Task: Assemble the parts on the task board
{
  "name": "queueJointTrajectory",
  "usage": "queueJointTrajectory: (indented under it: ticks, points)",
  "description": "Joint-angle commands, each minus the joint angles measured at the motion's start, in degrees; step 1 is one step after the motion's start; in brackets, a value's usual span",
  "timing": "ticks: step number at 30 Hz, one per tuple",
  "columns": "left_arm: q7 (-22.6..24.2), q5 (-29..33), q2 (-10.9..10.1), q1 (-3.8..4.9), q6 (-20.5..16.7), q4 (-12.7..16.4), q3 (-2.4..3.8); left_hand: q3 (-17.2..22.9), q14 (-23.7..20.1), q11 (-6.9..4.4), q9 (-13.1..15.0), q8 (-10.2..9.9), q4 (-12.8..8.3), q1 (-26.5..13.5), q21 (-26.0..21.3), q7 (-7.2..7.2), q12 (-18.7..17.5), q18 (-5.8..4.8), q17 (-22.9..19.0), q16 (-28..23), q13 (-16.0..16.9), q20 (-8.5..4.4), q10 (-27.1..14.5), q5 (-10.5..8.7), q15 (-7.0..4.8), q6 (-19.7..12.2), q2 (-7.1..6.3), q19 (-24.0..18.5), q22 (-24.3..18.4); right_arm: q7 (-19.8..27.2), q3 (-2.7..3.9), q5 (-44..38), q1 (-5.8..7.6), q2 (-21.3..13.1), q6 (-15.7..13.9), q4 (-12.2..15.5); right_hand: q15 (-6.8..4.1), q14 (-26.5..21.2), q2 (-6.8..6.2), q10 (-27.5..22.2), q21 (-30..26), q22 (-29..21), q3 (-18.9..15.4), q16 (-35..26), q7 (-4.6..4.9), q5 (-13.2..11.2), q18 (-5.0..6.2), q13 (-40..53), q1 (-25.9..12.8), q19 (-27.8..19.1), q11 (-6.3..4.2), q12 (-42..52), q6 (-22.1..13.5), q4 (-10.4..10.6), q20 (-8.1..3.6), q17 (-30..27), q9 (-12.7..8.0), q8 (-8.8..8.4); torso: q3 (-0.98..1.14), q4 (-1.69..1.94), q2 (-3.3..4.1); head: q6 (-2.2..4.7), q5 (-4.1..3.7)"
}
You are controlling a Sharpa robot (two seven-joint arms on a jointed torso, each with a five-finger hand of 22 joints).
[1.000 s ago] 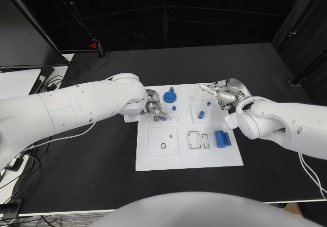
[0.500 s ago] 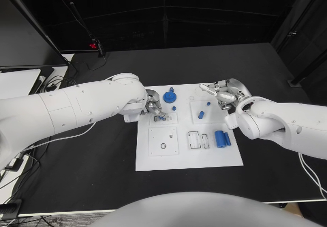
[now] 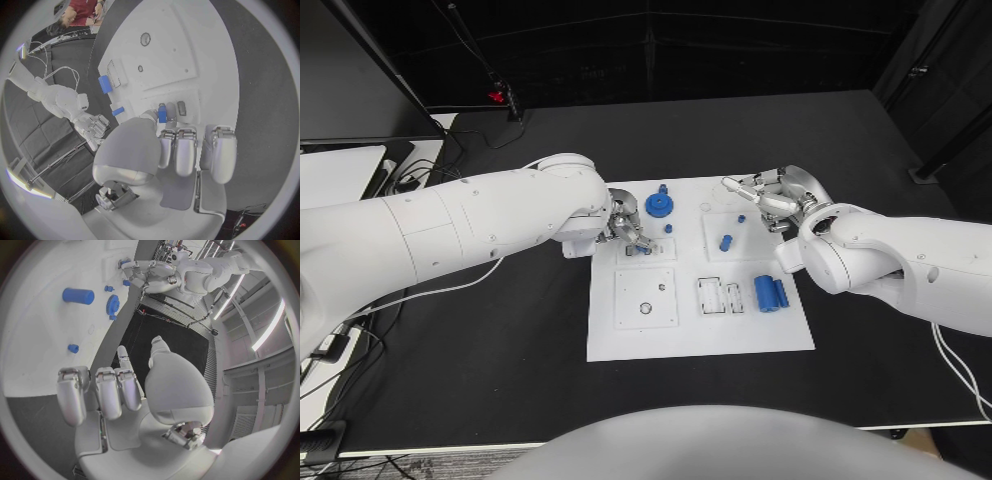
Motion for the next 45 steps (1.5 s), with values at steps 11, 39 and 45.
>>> queueJointTrajectory:
  ticks: [11, 39, 45]
  points:
    - [-1.6, 0.5, 0.3, -0.86, 3.6, 0.0, -0.58, 2.4, 6.0, -0.11, 0.0, -0.2, -2.2, 0.9, 0.2, -0.48, -0.3, -0.37, 15.1, 0.0, 14.9, -0.12, 6.4, -0.10, -0.17, 0.0, 1.56, 6.0, 15.1, 0.1, 0.02, 0.1, 0.07, 0.1, 0.3, 0.0, 0.08, 5.9, 0.11, 6.1, 0.1, 15.1, -0.4, 0.1, -0.09, 0.3, -0.40, 15.1, -0.5, 5.9, 0.25, 0.1, -0.4, 0.0, 0.17, 15.1, 0.1, 0.24, 0.01, -0.01, 0.00, -0.16, -0.02]
    - [-2.8, 0.3, 0.6, -0.94, 2.2, -0.3, -0.58, 2.4, 6.0, -0.12, 0.0, -0.3, -2.2, 0.8, 0.2, -0.51, -0.3, -0.37, 15.1, 0.0, 14.9, -0.11, 6.4, -0.10, -0.15, 0.0, 1.59, 6.0, 15.1, 0.1, 0.02, 0.1, 0.07, 0.1, 0.4, 0.1, 0.08, 5.9, 0.11, 6.1, 0.1, 15.1, -0.4, 0.1, -0.09, 0.3, -0.40, 15.1, -0.5, 5.9, 0.25, 0.1, -0.4, 0.0, 0.17, 15.1, 0.1, 0.24, 0.00, 0.00, 0.02, -0.24, -0.06]
    - [-2.8, 0.2, 0.7, -0.96, 2.1, -0.4, -0.58, 2.4, 6.0, -0.12, 0.0, -0.3, -2.2, 0.8, 0.2, -0.51, -0.3, -0.37, 15.1, 0.0, 14.9, -0.11, 6.4, -0.10, -0.15, 0.0, 1.60, 6.0, 15.1, 0.1, 0.02, 0.1, 0.07, 0.1, 0.4, 0.0, 0.08, 5.9, 0.11, 6.1, 0.1, 15.1, -0.4, 0.1, -0.09, 0.3, -0.40, 15.1, -0.5, 5.9, 0.25, 0.1, -0.4, 0.0, 0.17, 15.1, 0.1, 0.24, 0.01, 0.00, -0.01, -0.21, -0.05]
